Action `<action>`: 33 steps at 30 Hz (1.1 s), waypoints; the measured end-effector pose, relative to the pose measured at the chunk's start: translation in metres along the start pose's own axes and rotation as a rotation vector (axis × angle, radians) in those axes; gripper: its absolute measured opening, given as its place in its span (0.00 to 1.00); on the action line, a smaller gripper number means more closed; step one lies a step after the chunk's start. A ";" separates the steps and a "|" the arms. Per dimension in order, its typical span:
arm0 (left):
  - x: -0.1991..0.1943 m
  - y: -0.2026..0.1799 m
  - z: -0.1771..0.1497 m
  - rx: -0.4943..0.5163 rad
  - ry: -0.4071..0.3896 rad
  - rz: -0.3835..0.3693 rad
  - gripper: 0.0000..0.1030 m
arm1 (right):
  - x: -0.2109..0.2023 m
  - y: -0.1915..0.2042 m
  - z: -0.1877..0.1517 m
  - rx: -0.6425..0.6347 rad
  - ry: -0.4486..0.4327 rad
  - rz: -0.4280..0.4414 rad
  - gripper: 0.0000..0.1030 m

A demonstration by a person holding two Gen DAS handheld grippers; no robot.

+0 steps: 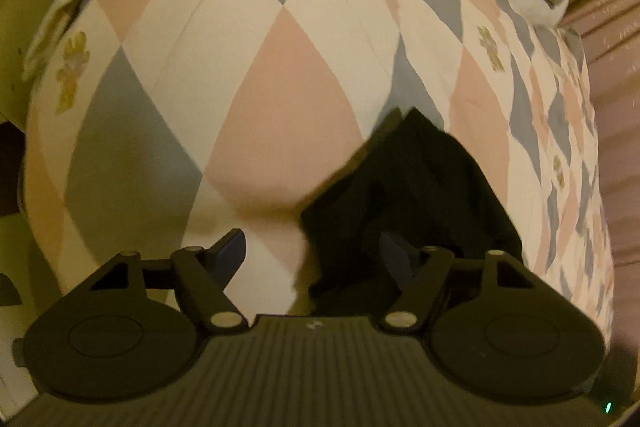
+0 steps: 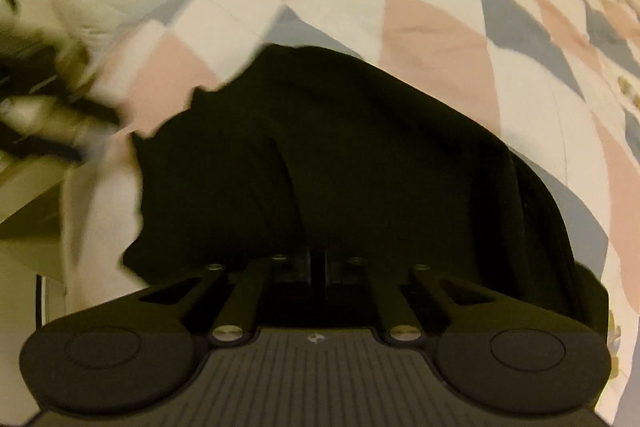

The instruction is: Fold clothes

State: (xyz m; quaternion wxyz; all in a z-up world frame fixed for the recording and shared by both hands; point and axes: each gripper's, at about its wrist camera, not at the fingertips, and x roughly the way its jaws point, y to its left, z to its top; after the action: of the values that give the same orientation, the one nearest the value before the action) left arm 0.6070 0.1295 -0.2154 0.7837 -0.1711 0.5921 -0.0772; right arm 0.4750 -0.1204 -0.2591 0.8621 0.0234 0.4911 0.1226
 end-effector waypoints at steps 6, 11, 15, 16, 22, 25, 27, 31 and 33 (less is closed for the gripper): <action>0.026 -0.034 0.012 0.289 -0.082 0.027 0.69 | -0.043 0.008 -0.074 -0.041 0.084 0.020 0.05; 0.065 -0.073 0.006 0.577 -0.115 0.104 0.69 | -0.036 -0.007 -0.124 0.035 0.275 -0.053 0.05; 0.079 -0.082 -0.003 0.703 -0.159 0.136 0.53 | -0.040 -0.020 -0.141 0.101 0.343 -0.068 0.14; 0.077 -0.082 -0.006 0.719 -0.150 0.092 0.37 | -0.042 -0.023 -0.138 0.117 0.341 -0.063 0.15; 0.035 -0.079 -0.053 0.889 -0.239 -0.057 0.27 | -0.068 -0.037 -0.104 0.163 0.249 -0.123 0.75; 0.007 -0.071 -0.086 0.967 -0.213 -0.149 0.04 | -0.085 -0.055 -0.084 0.270 0.167 -0.110 0.76; 0.006 -0.066 -0.111 1.003 -0.155 -0.152 0.05 | -0.095 -0.068 -0.078 0.404 0.110 -0.079 0.76; 0.023 -0.059 -0.149 1.027 -0.089 -0.088 0.06 | -0.097 -0.080 -0.069 0.653 0.046 -0.003 0.76; 0.018 -0.055 -0.153 0.956 -0.103 -0.100 0.08 | -0.101 -0.073 -0.074 0.670 0.026 0.005 0.81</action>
State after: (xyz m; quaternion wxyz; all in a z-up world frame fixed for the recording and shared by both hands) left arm 0.4705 0.0459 -0.2490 0.7982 0.1764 0.4417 -0.3698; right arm 0.3763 -0.2207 -0.2239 0.8001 0.3050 0.5148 -0.0433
